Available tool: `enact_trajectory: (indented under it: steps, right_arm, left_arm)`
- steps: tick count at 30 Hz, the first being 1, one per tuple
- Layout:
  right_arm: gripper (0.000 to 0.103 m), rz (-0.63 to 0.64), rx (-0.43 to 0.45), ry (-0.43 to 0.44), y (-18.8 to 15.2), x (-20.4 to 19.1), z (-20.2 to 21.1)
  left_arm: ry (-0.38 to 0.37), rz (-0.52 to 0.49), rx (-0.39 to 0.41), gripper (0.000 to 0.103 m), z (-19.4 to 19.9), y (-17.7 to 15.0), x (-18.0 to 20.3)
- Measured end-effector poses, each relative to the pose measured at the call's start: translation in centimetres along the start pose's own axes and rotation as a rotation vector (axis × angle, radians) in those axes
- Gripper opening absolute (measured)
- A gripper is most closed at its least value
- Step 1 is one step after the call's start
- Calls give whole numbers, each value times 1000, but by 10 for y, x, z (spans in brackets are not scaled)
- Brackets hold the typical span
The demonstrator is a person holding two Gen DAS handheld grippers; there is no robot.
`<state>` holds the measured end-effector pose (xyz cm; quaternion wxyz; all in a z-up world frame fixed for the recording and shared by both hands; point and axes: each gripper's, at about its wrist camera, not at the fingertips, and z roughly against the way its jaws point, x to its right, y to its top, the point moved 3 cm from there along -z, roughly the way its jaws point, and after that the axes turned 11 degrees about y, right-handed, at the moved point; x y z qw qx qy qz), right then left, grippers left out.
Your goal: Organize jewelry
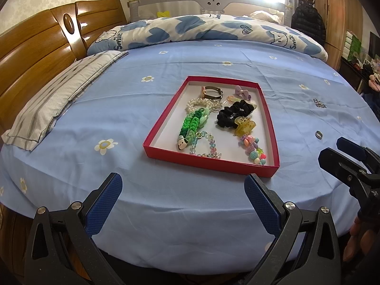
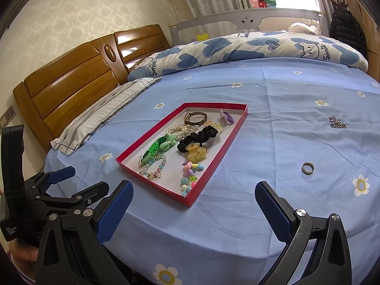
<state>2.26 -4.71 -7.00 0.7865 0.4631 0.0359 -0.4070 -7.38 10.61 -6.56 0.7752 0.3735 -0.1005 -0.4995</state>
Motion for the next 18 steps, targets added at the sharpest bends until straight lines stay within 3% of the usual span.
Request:
enact_trajectory:
  steps: [18]
  right_arm:
    - [103,1,-2,-1,1,0,0]
  left_arm:
    - [-48,7,-9,103,-9,4,1]
